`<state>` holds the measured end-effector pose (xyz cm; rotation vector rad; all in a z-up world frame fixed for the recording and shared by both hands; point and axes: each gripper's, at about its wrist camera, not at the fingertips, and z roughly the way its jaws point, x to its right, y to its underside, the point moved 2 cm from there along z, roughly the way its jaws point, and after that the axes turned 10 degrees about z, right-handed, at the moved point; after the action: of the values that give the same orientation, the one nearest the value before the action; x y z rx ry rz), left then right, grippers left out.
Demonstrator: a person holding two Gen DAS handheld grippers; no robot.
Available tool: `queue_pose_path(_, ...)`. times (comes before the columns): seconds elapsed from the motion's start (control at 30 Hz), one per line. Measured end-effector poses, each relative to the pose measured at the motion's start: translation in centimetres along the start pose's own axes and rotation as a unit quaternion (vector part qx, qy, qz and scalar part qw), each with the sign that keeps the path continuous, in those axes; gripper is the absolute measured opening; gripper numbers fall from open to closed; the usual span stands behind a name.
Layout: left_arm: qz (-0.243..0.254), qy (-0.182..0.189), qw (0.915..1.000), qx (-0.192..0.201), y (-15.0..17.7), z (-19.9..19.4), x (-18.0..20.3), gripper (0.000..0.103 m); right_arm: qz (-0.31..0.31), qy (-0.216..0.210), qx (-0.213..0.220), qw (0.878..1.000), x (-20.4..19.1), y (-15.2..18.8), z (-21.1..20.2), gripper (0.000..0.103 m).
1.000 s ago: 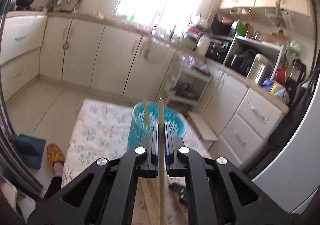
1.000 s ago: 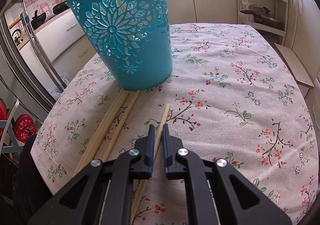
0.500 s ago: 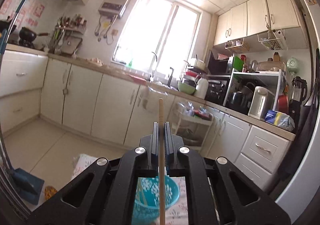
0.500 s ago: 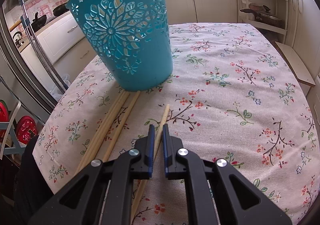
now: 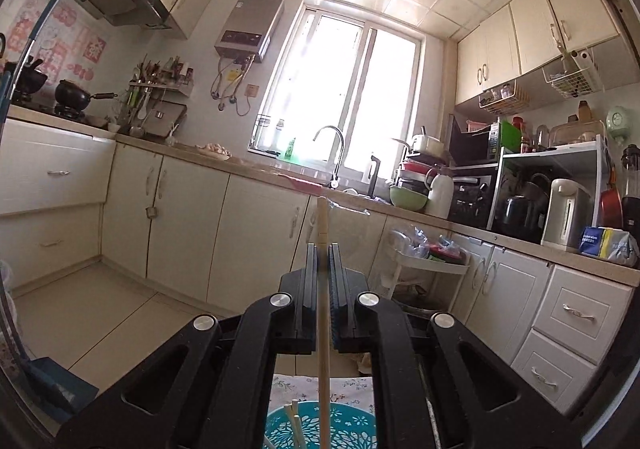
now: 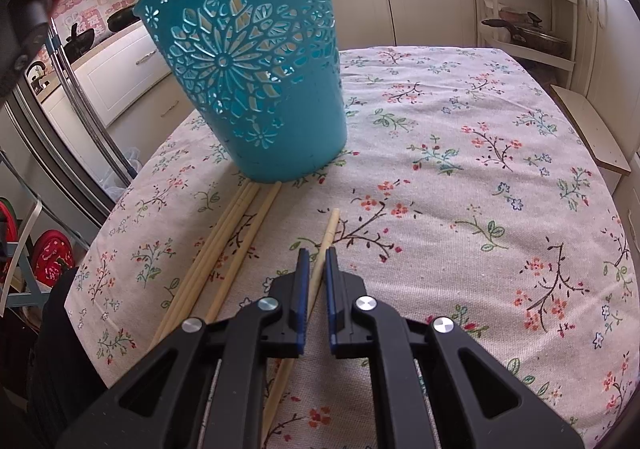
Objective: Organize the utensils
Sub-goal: 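Carry the chopstick over the teal basket and open the left gripper, then withdraw the left gripper from the basket back beside the chopsticks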
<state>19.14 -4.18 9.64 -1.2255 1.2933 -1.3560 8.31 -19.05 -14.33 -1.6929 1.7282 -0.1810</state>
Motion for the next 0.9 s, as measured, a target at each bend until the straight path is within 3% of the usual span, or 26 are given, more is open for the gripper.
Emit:
queue_pose_path(0.37, 0.016, -0.023, 0.9981, -0.055, 6.1, 2.7, -0.3, 0.005, -0.003, 0.001, 0.0, 1.0, -0.1, 0.0, 0.0, 0.007)
queue_pose_path(0.9, 0.054, -0.006, 0.9903, -0.128, 9.7, 1.3, 0.4, 0.006, -0.006, 0.003, 0.001, 1.0, -0.1, -0.1, 0.1, 0.007)
